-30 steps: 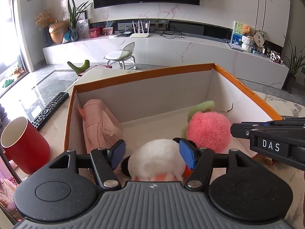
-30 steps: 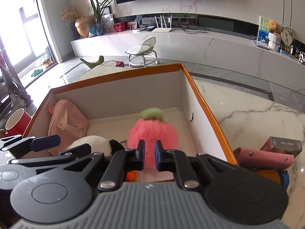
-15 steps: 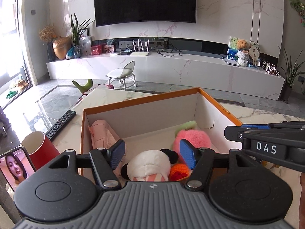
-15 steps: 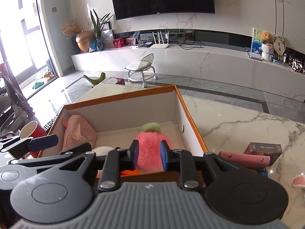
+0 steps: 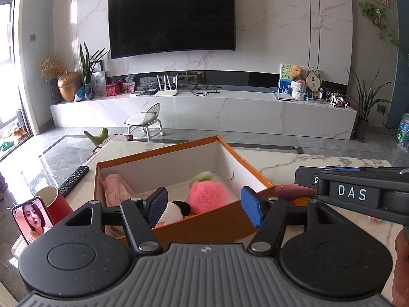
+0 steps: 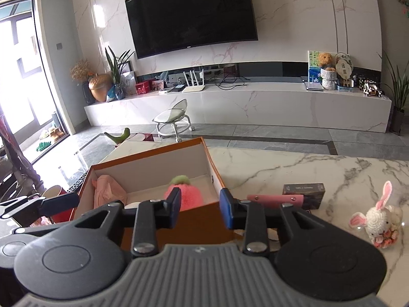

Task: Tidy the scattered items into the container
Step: 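Withdraw both tools from the box toward the bear and crocheted bunny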

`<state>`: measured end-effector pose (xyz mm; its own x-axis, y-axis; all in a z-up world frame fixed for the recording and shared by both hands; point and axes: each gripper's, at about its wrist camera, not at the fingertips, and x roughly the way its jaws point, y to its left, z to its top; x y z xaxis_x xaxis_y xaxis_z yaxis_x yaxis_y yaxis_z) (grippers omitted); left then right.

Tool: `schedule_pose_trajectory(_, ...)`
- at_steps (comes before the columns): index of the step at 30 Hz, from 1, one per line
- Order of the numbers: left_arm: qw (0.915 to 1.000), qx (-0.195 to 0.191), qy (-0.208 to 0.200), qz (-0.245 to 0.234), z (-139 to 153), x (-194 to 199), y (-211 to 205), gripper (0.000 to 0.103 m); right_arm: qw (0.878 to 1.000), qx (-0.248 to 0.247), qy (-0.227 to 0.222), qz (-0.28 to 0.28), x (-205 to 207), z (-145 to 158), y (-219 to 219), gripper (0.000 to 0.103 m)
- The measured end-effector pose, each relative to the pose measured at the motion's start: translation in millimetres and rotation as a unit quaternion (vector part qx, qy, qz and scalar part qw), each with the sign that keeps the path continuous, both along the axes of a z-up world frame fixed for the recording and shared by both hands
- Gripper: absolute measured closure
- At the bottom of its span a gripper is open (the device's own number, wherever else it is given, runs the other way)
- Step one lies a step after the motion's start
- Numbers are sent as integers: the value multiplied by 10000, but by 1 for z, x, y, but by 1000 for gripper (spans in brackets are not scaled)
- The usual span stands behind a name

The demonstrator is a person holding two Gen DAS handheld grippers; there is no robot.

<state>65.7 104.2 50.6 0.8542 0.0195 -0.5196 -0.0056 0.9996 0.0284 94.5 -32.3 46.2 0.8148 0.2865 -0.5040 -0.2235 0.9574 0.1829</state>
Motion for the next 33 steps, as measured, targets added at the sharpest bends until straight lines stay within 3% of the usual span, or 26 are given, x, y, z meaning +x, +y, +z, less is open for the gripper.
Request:
schedule_pose_trajectory(11,9978,45,-161,-645,2,-41,-62,28,9977,249,-192,-593,-68,7,-63,62)
schedule_pose_trajectory(18,9941,87,-193,-1066,-4,-58,-99,28,9942,111,-376,-1006,-103,5,-93,58)
schedule_pose_trajectory(33,9845,-110,96,-1749,-34,-71,-151,28,9821,62,-108,-1882,-134,-20,-149,55)
